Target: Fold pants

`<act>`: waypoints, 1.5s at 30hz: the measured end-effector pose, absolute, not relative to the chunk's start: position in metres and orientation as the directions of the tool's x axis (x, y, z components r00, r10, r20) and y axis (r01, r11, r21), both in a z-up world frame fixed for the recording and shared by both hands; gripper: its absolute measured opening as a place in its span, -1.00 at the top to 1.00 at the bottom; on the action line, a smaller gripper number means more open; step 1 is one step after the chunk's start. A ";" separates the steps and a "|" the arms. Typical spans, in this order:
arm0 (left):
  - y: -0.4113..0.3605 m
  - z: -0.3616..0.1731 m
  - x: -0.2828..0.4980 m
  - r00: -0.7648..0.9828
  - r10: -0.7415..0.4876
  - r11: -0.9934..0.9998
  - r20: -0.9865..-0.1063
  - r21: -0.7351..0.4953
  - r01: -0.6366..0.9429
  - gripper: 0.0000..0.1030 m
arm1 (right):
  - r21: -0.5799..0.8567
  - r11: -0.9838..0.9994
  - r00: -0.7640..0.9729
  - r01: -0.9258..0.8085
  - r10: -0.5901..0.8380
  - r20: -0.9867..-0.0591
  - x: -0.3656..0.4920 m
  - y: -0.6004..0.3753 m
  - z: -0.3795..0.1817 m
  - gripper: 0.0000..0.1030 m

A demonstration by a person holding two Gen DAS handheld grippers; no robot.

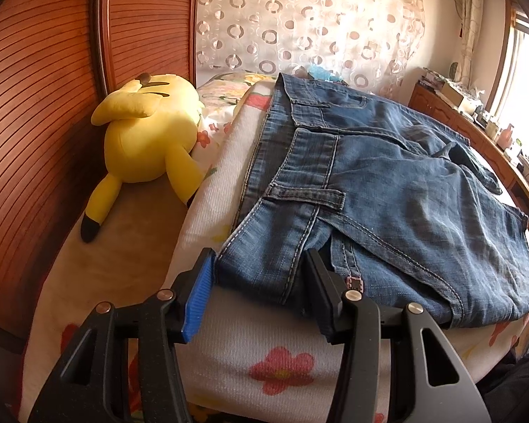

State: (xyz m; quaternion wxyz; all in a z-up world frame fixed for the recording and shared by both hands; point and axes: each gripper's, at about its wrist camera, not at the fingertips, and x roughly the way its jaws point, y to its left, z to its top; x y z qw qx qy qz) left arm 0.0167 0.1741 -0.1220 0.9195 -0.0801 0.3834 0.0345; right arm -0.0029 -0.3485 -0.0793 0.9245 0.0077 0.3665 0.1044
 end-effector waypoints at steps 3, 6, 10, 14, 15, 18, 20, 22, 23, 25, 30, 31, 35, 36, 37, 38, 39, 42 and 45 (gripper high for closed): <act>0.175 -0.119 0.015 0.713 -0.006 0.984 -0.701 -0.132 -0.121 0.16 | 0.114 0.975 0.667 -0.189 0.213 -0.714 0.000 -0.349 -0.090 0.07; 0.175 -0.114 0.012 0.726 -0.018 0.984 -0.687 -0.141 -0.108 0.37 | 0.114 0.974 0.647 -0.193 0.214 -0.732 0.004 -0.346 -0.098 0.07; 0.171 -0.109 0.011 0.737 -0.030 0.986 -0.675 -0.141 -0.089 0.66 | 0.119 0.970 0.650 -0.211 0.230 -0.724 0.011 -0.343 -0.102 0.09; 0.167 -0.106 0.012 0.746 -0.020 0.990 -0.665 -0.119 -0.081 0.75 | 0.107 0.965 0.643 -0.241 0.241 -0.727 0.015 -0.339 -0.104 0.72; 0.166 -0.106 0.012 0.746 -0.016 0.991 -0.666 -0.112 -0.079 0.75 | 0.109 0.961 0.640 -0.252 0.251 -0.726 0.016 -0.339 -0.106 0.73; 0.167 -0.103 0.010 0.753 -0.016 0.990 -0.658 -0.114 -0.078 0.78 | 0.107 0.959 0.653 -0.261 0.257 -0.713 0.018 -0.339 -0.104 0.89; 0.166 -0.097 0.009 0.761 -0.011 0.992 -0.648 -0.105 -0.075 0.79 | 0.107 0.960 0.674 -0.259 0.259 -0.692 0.020 -0.339 -0.099 0.91; 0.163 -0.088 0.009 0.773 -0.011 0.993 -0.634 -0.099 -0.067 0.79 | 0.100 0.960 0.698 -0.262 0.260 -0.668 0.021 -0.338 -0.090 0.93; 0.161 -0.080 0.009 0.784 -0.009 0.994 -0.620 -0.094 -0.063 0.79 | 0.092 0.959 0.711 -0.267 0.261 -0.653 0.023 -0.337 -0.084 0.94; 0.158 -0.067 0.011 0.800 -0.009 0.996 -0.600 -0.080 -0.048 0.79 | 0.075 0.960 0.738 -0.271 0.257 -0.624 0.029 -0.335 -0.072 0.94; 0.153 -0.035 0.028 0.835 0.002 0.998 -0.551 -0.045 -0.032 0.80 | 0.043 0.960 0.795 -0.277 0.254 -0.550 0.051 -0.334 -0.042 0.95; 0.152 -0.029 0.035 0.840 0.003 0.999 -0.542 -0.039 -0.029 0.80 | 0.044 0.961 0.806 -0.275 0.255 -0.534 0.055 -0.335 -0.037 0.95; 0.148 -0.011 0.057 0.856 0.012 0.999 -0.517 -0.023 -0.028 0.80 | 0.049 0.964 0.840 -0.262 0.253 -0.480 0.071 -0.341 -0.018 0.95; 0.147 -0.007 0.064 0.858 0.014 0.999 -0.513 -0.020 -0.029 0.80 | 0.049 0.964 0.844 -0.260 0.252 -0.473 0.076 -0.342 -0.015 0.95; 0.146 -0.004 0.070 0.860 0.017 0.999 -0.510 -0.018 -0.030 0.80 | 0.051 0.965 0.848 -0.258 0.251 -0.466 0.080 -0.343 -0.012 0.95; 0.145 -0.001 0.075 0.861 0.019 0.999 -0.508 -0.015 -0.031 0.80 | 0.051 0.965 0.850 -0.256 0.250 -0.463 0.084 -0.345 -0.011 0.95; 0.144 0.002 0.083 0.863 0.022 0.999 -0.505 -0.010 -0.032 0.80 | 0.046 0.966 0.852 -0.254 0.245 -0.463 0.089 -0.346 -0.011 0.95; 0.141 0.006 0.100 0.862 0.031 0.999 -0.506 0.005 -0.033 0.80 | 0.044 0.969 0.853 -0.243 0.235 -0.466 0.106 -0.348 -0.013 0.95; 0.136 0.010 0.120 0.861 0.040 0.999 -0.508 0.028 -0.030 0.80 | 0.046 0.969 0.851 -0.241 0.234 -0.471 0.122 -0.349 -0.016 0.95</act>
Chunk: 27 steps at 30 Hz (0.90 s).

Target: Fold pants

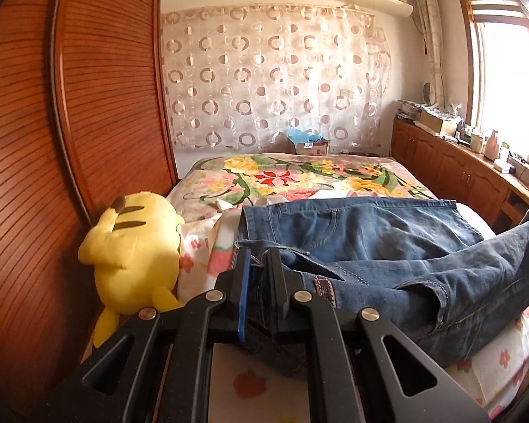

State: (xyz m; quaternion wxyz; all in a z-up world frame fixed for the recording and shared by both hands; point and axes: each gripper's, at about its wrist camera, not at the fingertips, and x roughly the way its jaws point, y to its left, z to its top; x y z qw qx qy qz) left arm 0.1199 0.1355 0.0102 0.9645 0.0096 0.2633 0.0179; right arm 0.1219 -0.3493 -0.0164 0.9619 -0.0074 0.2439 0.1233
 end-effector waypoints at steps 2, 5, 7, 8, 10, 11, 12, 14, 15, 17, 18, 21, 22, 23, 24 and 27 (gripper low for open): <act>0.133 0.013 0.133 0.860 0.046 0.999 -0.509 0.043 -0.028 0.80 | 0.045 0.969 0.850 -0.243 0.235 -0.471 0.133 -0.349 -0.016 0.95; 0.130 0.018 0.151 0.861 0.052 0.998 -0.506 0.051 -0.030 0.80 | 0.045 0.969 0.853 -0.244 0.237 -0.465 0.143 -0.344 -0.012 0.95; 0.128 0.024 0.165 0.863 0.056 0.998 -0.502 0.056 -0.032 0.80 | 0.045 0.968 0.858 -0.247 0.240 -0.454 0.150 -0.347 -0.006 0.95; 0.128 0.026 0.173 0.865 0.060 0.998 -0.499 0.059 -0.035 0.80 | 0.042 0.968 0.861 -0.248 0.240 -0.449 0.154 -0.347 -0.004 0.95; 0.126 0.031 0.188 0.867 0.064 0.997 -0.494 0.066 -0.036 0.80 | 0.032 0.968 0.868 -0.250 0.238 -0.435 0.162 -0.347 0.002 0.95; 0.126 0.033 0.197 0.868 0.068 0.997 -0.491 0.071 -0.038 0.80 | 0.030 0.967 0.870 -0.251 0.239 -0.432 0.169 -0.347 0.001 0.95; 0.126 0.035 0.205 0.869 0.071 0.996 -0.490 0.074 -0.040 0.80 | 0.024 0.967 0.872 -0.252 0.238 -0.428 0.177 -0.347 0.002 0.95; 0.123 0.038 0.222 0.869 0.077 0.996 -0.489 0.080 -0.043 0.80 | 0.015 0.968 0.875 -0.250 0.233 -0.424 0.191 -0.346 0.006 0.95; 0.124 0.039 0.231 0.870 0.079 0.996 -0.487 0.082 -0.045 0.80 | 0.011 0.968 0.875 -0.250 0.231 -0.425 0.200 -0.346 0.003 0.95; 0.124 0.039 0.248 0.870 0.085 0.995 -0.486 0.089 -0.047 0.80 | -0.003 0.969 0.875 -0.248 0.223 -0.430 0.215 -0.343 -0.002 0.95; 0.124 0.038 0.260 0.870 0.084 0.995 -0.486 0.089 -0.046 0.80 | -0.010 0.969 0.874 -0.247 0.219 -0.434 0.223 -0.341 -0.005 0.95; 0.124 0.030 0.287 0.858 0.075 0.996 -0.508 0.077 -0.042 0.80 | -0.030 0.969 0.863 -0.245 0.203 -0.463 0.246 -0.334 -0.019 0.95; 0.125 0.026 0.294 0.852 0.074 0.996 -0.517 0.075 -0.042 0.80 | -0.032 0.969 0.855 -0.244 0.200 -0.478 0.254 -0.331 -0.024 0.95; 0.125 0.019 0.304 0.844 0.074 0.996 -0.531 0.074 -0.041 0.80 | -0.033 0.969 0.847 -0.244 0.196 -0.494 0.262 -0.329 -0.030 0.95; 0.124 0.015 0.309 0.839 0.077 0.996 -0.539 0.075 -0.043 0.80 | -0.033 0.970 0.837 -0.242 0.191 -0.513 0.270 -0.327 -0.038 0.95; 0.122 0.001 0.327 0.820 0.093 0.994 -0.564 0.097 -0.047 0.80 | -0.024 0.971 0.813 -0.237 0.184 -0.552 0.287 -0.324 -0.056 0.95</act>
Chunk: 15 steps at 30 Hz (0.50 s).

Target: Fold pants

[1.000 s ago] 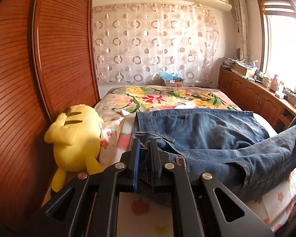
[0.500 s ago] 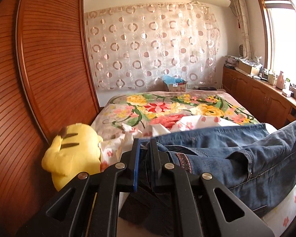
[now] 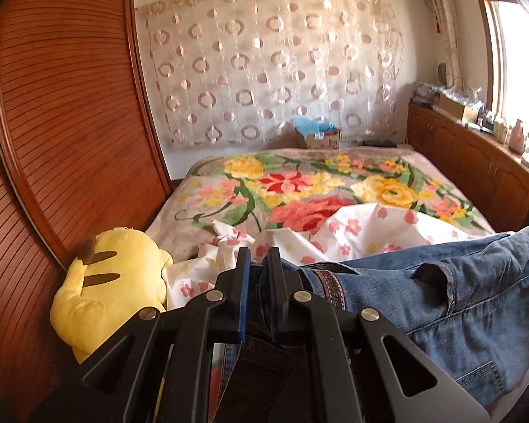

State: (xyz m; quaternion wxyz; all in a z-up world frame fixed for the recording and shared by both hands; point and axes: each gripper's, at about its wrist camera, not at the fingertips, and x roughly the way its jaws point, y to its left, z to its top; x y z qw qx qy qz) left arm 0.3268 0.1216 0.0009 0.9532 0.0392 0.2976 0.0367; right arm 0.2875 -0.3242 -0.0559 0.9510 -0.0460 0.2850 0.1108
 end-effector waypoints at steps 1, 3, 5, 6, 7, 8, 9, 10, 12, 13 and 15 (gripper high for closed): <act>0.121 -0.001 0.329 0.818 0.095 0.994 -0.567 0.100 -0.047 0.80 | -0.023 0.971 0.807 -0.238 0.184 -0.561 0.293 -0.323 -0.059 0.95; 0.123 -0.005 0.338 0.811 0.104 0.993 -0.575 0.104 -0.054 0.80 | -0.020 0.971 0.801 -0.237 0.184 -0.570 0.299 -0.320 -0.064 0.95; 0.124 -0.007 0.348 0.806 0.110 0.993 -0.581 0.107 -0.059 0.80 | -0.017 0.971 0.798 -0.237 0.185 -0.574 0.307 -0.318 -0.063 0.95; 0.125 -0.008 0.353 0.803 0.112 0.993 -0.586 0.105 -0.062 0.80 | -0.015 0.971 0.797 -0.238 0.186 -0.575 0.311 -0.316 -0.063 0.95; 0.127 -0.011 0.359 0.795 0.115 0.992 -0.595 0.103 -0.067 0.80 | -0.013 0.971 0.794 -0.238 0.187 -0.578 0.323 -0.316 -0.059 0.95; 0.128 -0.014 0.363 0.790 0.116 0.992 -0.602 0.101 -0.069 0.80 | -0.017 0.972 0.793 -0.234 0.181 -0.582 0.326 -0.315 -0.057 0.94; 0.128 -0.018 0.366 0.781 0.112 0.993 -0.614 0.095 -0.068 0.80 | -0.023 0.973 0.792 -0.230 0.173 -0.586 0.327 -0.314 -0.055 0.94; 0.130 -0.020 0.367 0.776 0.109 0.994 -0.622 0.090 -0.067 0.80 | -0.027 0.973 0.789 -0.231 0.171 -0.590 0.332 -0.314 -0.051 0.92; 0.130 -0.024 0.365 0.771 0.098 0.995 -0.630 0.082 -0.060 0.80 | -0.030 0.971 0.783 -0.237 0.173 -0.597 0.335 -0.312 -0.049 0.73; 0.130 -0.026 0.363 0.768 0.093 0.995 -0.634 0.079 -0.055 0.80 | -0.034 0.972 0.785 -0.233 0.168 -0.596 0.333 -0.311 -0.047 0.61; 0.130 -0.027 0.358 0.765 0.082 0.996 -0.639 0.071 -0.047 0.76 | -0.027 0.973 0.793 -0.228 0.170 -0.585 0.333 -0.314 -0.044 0.44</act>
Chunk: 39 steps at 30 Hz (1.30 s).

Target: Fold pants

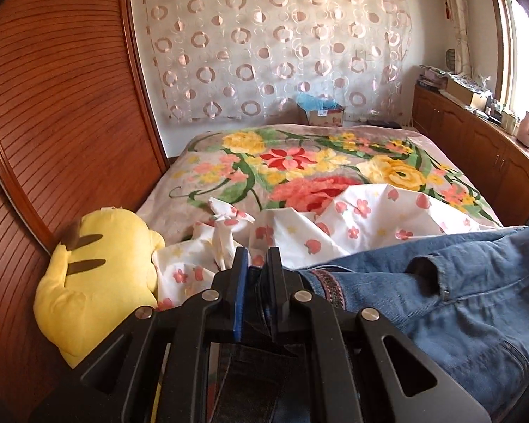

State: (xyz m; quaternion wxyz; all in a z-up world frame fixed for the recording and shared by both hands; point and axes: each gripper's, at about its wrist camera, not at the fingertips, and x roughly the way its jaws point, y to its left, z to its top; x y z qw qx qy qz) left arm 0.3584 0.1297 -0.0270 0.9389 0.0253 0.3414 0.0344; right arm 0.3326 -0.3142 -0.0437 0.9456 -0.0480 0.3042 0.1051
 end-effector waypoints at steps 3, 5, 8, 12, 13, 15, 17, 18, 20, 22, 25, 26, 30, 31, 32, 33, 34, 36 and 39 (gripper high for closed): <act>0.128 -0.024 0.351 0.769 0.080 0.996 -0.634 0.076 -0.040 0.57 | -0.008 0.973 0.792 -0.231 0.183 -0.582 0.325 -0.319 -0.043 0.24; 0.126 -0.018 0.344 0.778 0.059 0.997 -0.626 0.067 -0.022 0.30 | -0.007 0.971 0.788 -0.240 0.190 -0.585 0.323 -0.323 -0.044 0.23; 0.126 -0.011 0.334 0.789 0.027 0.999 -0.613 0.045 0.000 -0.18 | -0.001 0.969 0.774 -0.248 0.197 -0.601 0.315 -0.327 -0.047 0.22; 0.125 -0.009 0.324 0.792 -0.031 0.999 -0.610 0.001 0.041 -0.57 | 0.026 0.966 0.745 -0.257 0.215 -0.632 0.306 -0.333 -0.054 0.16; 0.125 -0.011 0.324 0.789 -0.034 0.999 -0.613 0.001 0.045 -0.57 | 0.031 0.965 0.737 -0.259 0.218 -0.640 0.306 -0.334 -0.055 0.14; 0.123 -0.018 0.324 0.781 -0.025 0.999 -0.624 0.020 0.048 -0.57 | 0.033 0.963 0.716 -0.266 0.220 -0.663 0.304 -0.335 -0.060 0.14; 0.122 -0.026 0.326 0.768 -0.012 0.998 -0.640 0.037 0.046 -0.57 | 0.034 0.963 0.698 -0.269 0.219 -0.682 0.304 -0.336 -0.064 0.14; 0.124 -0.031 0.328 0.758 -0.017 0.998 -0.652 0.032 0.050 -0.57 | 0.041 0.962 0.687 -0.270 0.222 -0.692 0.304 -0.337 -0.066 0.14; 0.128 -0.039 0.331 0.744 -0.029 0.999 -0.667 0.013 0.051 -0.53 | 0.056 0.960 0.669 -0.275 0.233 -0.706 0.307 -0.339 -0.068 0.14; 0.132 -0.047 0.336 0.729 -0.027 0.999 -0.684 0.005 0.042 -0.50 | 0.066 0.957 0.654 -0.283 0.243 -0.717 0.309 -0.339 -0.070 0.14; 0.134 -0.054 0.343 0.718 -0.018 0.999 -0.696 0.009 0.034 -0.50 | 0.091 0.948 0.630 -0.305 0.273 -0.727 0.313 -0.339 -0.069 0.14; 0.134 -0.056 0.346 0.714 -0.017 0.999 -0.700 0.010 0.034 -0.49 | 0.093 0.945 0.628 -0.312 0.279 -0.727 0.313 -0.339 -0.070 0.26; 0.133 -0.062 0.351 0.708 -0.009 0.999 -0.706 0.020 0.033 -0.49 | 0.084 0.934 0.648 -0.348 0.304 -0.698 0.312 -0.338 -0.059 0.95; 0.133 -0.062 0.353 0.707 -0.007 0.999 -0.707 0.024 0.033 -0.49 | 0.078 0.933 0.666 -0.351 0.307 -0.680 0.310 -0.340 -0.053 0.98; 0.133 -0.063 0.354 0.706 -0.004 0.999 -0.708 0.026 0.032 -0.49 | 0.071 0.936 0.682 -0.346 0.303 -0.666 0.310 -0.341 -0.047 1.00; 0.133 -0.063 0.355 0.706 -0.001 0.999 -0.709 0.028 0.029 -0.49 | 0.064 0.937 0.698 -0.343 0.300 -0.650 0.311 -0.344 -0.040 1.00; 0.133 -0.064 0.356 0.705 0.003 0.999 -0.710 0.031 0.027 -0.49 | 0.054 0.939 0.717 -0.340 0.296 -0.631 0.312 -0.346 -0.032 1.00; 0.135 -0.064 0.358 0.703 0.010 0.999 -0.711 0.032 0.019 -0.49 | 0.036 0.943 0.732 -0.330 0.280 -0.621 0.316 -0.350 -0.023 1.00; 0.138 -0.066 0.357 0.702 0.002 1.000 -0.712 0.022 0.020 -0.49 | 0.038 0.947 0.729 -0.318 0.270 -0.629 0.321 -0.358 -0.023 1.00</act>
